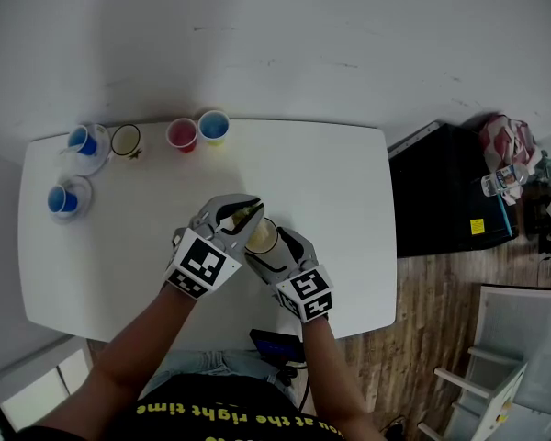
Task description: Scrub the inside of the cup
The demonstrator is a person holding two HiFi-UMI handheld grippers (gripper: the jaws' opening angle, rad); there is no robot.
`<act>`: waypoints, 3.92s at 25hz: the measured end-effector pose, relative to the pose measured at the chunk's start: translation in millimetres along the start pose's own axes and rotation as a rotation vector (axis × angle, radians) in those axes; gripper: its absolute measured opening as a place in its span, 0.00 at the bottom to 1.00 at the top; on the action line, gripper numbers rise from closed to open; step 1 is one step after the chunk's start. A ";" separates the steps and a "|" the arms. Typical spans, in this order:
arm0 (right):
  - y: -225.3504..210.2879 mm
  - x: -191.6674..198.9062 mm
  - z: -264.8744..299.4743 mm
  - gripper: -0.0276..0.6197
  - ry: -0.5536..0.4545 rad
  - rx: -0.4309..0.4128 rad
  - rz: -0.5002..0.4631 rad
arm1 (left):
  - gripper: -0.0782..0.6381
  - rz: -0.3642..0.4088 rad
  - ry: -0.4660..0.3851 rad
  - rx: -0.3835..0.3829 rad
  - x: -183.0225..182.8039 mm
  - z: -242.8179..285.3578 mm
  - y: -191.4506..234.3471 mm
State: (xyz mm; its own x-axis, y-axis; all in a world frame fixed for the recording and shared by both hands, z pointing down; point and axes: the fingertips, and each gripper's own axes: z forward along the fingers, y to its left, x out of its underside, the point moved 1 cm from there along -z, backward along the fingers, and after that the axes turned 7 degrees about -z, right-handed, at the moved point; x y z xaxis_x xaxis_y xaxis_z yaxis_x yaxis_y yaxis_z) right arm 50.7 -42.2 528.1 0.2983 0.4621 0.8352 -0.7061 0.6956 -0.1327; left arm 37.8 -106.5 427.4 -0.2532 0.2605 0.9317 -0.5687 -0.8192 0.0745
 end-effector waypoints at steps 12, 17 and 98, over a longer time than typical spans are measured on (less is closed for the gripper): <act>-1.0 -0.9 2.2 0.62 -0.012 -0.005 0.016 | 0.15 0.060 0.028 0.002 14.7 7.9 -11.2; -1.3 0.3 3.5 0.62 -0.013 -0.007 0.020 | 0.15 0.083 0.028 -0.012 18.6 9.1 -13.5; -1.6 0.6 1.0 0.62 -0.020 -0.016 0.027 | 0.14 0.162 0.071 0.009 20.7 7.0 -20.6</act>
State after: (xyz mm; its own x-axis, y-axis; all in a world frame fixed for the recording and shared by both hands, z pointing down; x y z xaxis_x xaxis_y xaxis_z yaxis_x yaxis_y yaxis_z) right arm 51.3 -43.6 529.3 0.2665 0.4699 0.8415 -0.7033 0.6918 -0.1636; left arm 49.8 -87.8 447.6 -0.3961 0.1601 0.9041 -0.5089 -0.8579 -0.0710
